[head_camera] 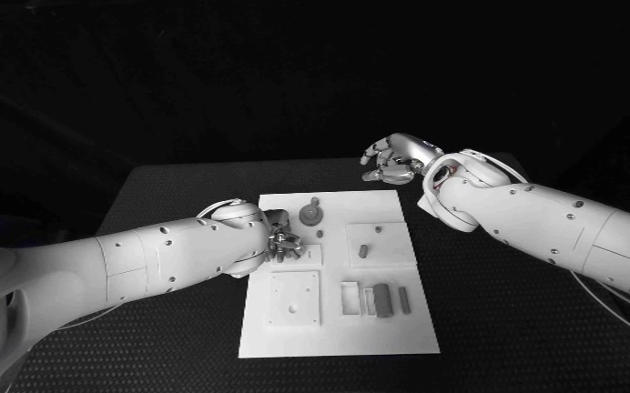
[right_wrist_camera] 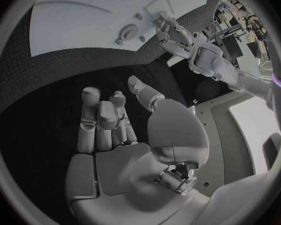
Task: Assemble the parts on the task board
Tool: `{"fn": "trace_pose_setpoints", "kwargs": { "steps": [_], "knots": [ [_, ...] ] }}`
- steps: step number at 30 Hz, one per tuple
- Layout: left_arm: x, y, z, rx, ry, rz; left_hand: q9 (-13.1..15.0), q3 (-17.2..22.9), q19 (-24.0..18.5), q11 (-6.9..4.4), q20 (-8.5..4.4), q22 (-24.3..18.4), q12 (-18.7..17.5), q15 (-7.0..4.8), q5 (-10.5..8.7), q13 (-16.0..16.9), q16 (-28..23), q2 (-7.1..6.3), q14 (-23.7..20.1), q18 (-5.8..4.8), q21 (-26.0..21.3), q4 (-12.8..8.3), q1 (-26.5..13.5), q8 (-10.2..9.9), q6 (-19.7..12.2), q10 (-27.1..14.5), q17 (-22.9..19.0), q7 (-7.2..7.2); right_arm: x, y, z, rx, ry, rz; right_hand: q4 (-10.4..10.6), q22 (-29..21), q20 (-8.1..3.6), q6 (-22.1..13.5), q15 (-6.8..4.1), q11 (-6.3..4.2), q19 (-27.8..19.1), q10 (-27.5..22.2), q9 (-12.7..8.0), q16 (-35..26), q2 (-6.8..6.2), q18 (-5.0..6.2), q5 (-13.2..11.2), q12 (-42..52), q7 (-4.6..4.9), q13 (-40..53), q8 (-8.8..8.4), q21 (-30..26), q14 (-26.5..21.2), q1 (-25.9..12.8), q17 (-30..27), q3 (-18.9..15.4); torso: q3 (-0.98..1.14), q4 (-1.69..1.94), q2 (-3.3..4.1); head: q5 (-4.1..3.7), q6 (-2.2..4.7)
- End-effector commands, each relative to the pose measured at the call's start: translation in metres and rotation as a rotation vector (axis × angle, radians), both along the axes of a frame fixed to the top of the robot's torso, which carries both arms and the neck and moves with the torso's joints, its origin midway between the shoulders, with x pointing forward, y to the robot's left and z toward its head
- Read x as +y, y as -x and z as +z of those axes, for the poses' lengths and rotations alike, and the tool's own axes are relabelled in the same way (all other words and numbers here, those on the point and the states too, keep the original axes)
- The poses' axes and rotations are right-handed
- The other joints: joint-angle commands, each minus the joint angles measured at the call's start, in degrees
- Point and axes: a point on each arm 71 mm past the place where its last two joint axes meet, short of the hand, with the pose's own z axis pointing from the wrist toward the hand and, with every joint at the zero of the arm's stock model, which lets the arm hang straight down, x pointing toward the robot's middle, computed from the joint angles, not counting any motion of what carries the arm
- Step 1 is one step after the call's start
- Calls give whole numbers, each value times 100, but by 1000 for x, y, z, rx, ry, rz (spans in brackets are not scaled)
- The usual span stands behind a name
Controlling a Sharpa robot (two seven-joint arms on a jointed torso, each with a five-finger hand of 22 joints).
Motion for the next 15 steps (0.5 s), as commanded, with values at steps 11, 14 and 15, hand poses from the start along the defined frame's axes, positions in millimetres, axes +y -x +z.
{"fn": "trace_pose_setpoints", "kwargs": {
  "steps": [11, 14, 15],
  "knots": [
    [2, 0, 1, 12, 37, 14, 8, 18, 33, -30, 9, 16, 33, -3, -25, -9, 40, -66, -34, 47, -44, 14, 43, -41, 405, -75, -16, -373, 0, 0, -2, 11, 3, 4, 7, 85, -2, 45, 19, 16, -23, -6, -8, -28, 7, 166, 5, 24, 74, -10, -36, -20, -8, -57, 7, -33, 1, -3, 1, -7, -2],
    [2, 0, 1, 16, 44, 17, 11, 29, 33, -30, 10, 22, 35, -2, -5, -10, 47, -32, -38, 46, -49, -8, 88, -43, 402, -77, -24, -372, 0, 0, -2, 12, 4, 5, 7, 85, -2, 45, 19, 16, -22, -6, -8, -28, 7, 166, 5, 25, 74, -10, -36, -20, -8, -57, 7, -33, 0, -1, 1, -8, -2],
    [2, 0, 1, 20, 47, 19, 13, 31, 33, -29, 11, 25, 36, -2, 4, -10, 50, -12, -40, 45, -51, -20, 106, -43, 402, -79, -27, -371, 0, 0, -2, 12, 4, 5, 7, 85, -2, 45, 19, 16, -22, -6, -8, -28, 8, 166, 5, 25, 74, -10, -36, -20, -8, -58, 7, -32, 1, -1, 1, -8, -1]
  ]
}}
